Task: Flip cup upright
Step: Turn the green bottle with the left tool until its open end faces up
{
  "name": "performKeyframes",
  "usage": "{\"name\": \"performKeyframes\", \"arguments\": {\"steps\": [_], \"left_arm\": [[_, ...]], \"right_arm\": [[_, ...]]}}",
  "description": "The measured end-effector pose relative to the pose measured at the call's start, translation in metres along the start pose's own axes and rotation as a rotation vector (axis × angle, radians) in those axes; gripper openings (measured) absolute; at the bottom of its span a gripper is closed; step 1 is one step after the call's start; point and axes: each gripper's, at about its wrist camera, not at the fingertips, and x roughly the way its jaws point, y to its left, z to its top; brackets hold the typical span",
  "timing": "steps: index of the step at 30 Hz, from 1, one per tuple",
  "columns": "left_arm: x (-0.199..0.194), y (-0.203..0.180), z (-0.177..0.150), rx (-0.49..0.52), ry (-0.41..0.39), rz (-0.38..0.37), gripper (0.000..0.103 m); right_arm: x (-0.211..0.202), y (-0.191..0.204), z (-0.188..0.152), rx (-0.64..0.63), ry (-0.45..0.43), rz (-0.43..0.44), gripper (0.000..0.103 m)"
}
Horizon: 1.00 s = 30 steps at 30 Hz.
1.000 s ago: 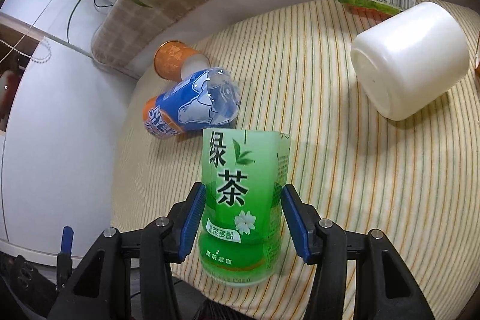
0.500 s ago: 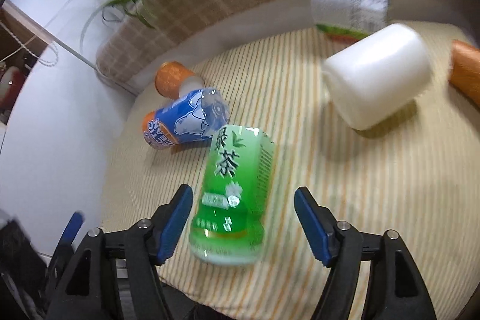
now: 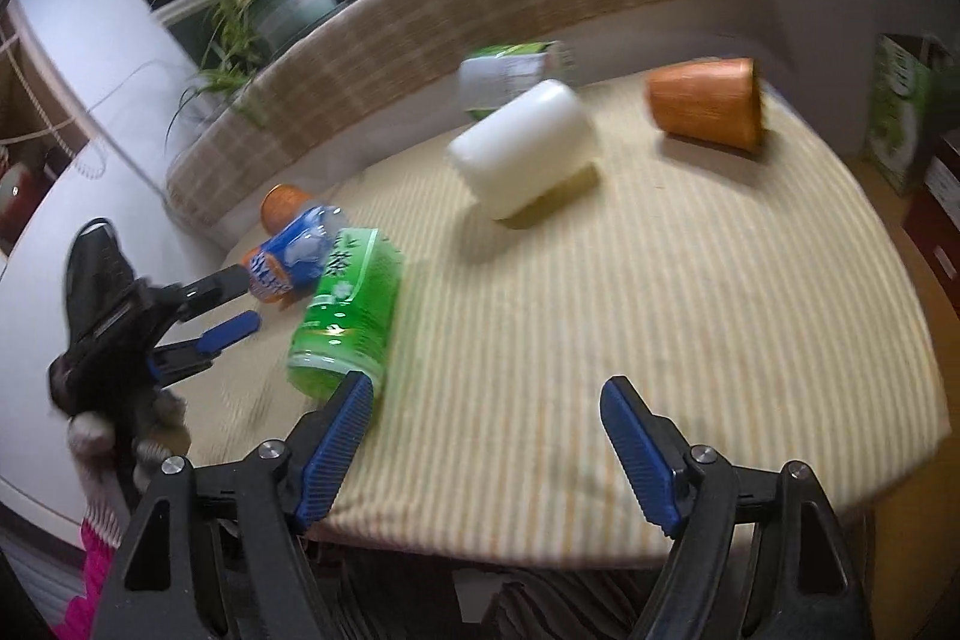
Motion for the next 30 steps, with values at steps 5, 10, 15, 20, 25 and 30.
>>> {"name": "performKeyframes", "arguments": {"steps": [5, 10, 15, 20, 25, 30], "left_arm": [[0.031, 0.002, 0.011, -0.033, 0.066, -0.014, 0.085], [0.047, 0.002, 0.017, -0.040, 0.087, 0.002, 0.085], [0.060, 0.002, 0.019, -0.043, 0.103, 0.014, 0.084], [0.072, 0.003, 0.019, -0.049, 0.122, 0.022, 0.080], [0.079, 0.001, 0.016, -0.046, 0.146, 0.012, 0.066], [0.076, -0.002, 0.015, -0.034, 0.135, 0.015, 0.065]], "right_arm": [[-0.012, -0.015, -0.005, 0.037, -0.021, -0.009, 0.081], [-0.013, -0.021, -0.009, 0.045, -0.025, -0.020, 0.081], [-0.014, -0.025, -0.013, 0.054, -0.024, -0.019, 0.081], [-0.018, -0.032, -0.014, 0.067, -0.032, -0.027, 0.081], [-0.022, -0.038, -0.014, 0.083, -0.039, -0.038, 0.081], [-0.022, -0.041, -0.014, 0.095, -0.041, -0.039, 0.081]]}}
